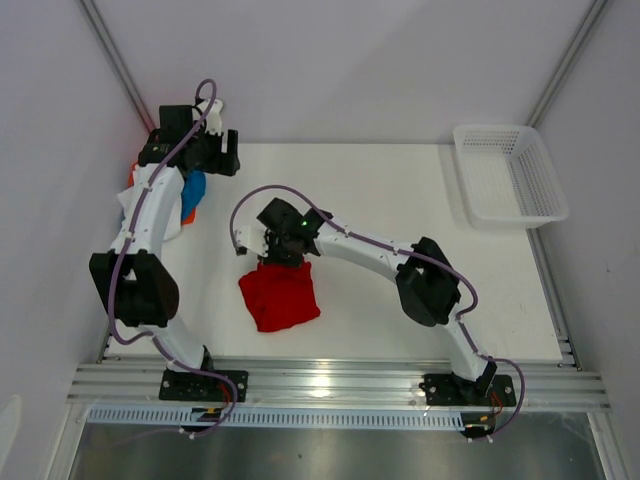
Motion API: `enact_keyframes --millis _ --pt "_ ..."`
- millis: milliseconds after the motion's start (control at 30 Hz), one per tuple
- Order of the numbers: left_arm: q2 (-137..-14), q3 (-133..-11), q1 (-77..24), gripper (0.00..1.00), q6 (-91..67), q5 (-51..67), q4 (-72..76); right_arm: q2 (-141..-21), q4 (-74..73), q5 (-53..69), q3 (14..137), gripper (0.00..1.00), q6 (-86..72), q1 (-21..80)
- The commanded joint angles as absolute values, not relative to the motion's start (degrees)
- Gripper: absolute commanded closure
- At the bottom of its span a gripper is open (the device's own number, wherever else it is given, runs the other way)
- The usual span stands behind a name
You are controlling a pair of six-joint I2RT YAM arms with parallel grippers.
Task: Fold and stack the t-shirts
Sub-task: Fold the tshirt
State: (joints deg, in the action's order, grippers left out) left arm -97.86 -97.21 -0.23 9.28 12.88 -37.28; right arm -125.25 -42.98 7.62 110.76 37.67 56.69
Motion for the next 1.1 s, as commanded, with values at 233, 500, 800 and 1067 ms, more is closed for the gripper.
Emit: enact_keyframes --millis 233,500,800,1067 --pt "-97.6 -96.4 -0.2 0.19 9.1 16.0 -37.2 -124.4 -23.9 -5.3 103.5 0.45 42.6 58.6" --pt "-99.0 -96.5 -0.2 0.19 9.5 16.4 -37.7 -123.4 -8.0 -13.7 94.9 0.23 44.6 60.5" --pt "-97.2 -96.0 -0.2 0.19 9.8 16.1 -37.9 -126.9 21.2 -28.8 71.4 0.16 58.8 66.9" --pt "-95.8 -94.5 -0.2 0.18 9.8 15.8 -37.8 -135.9 33.6 -39.2 62.4 0.01 63.0 71.6"
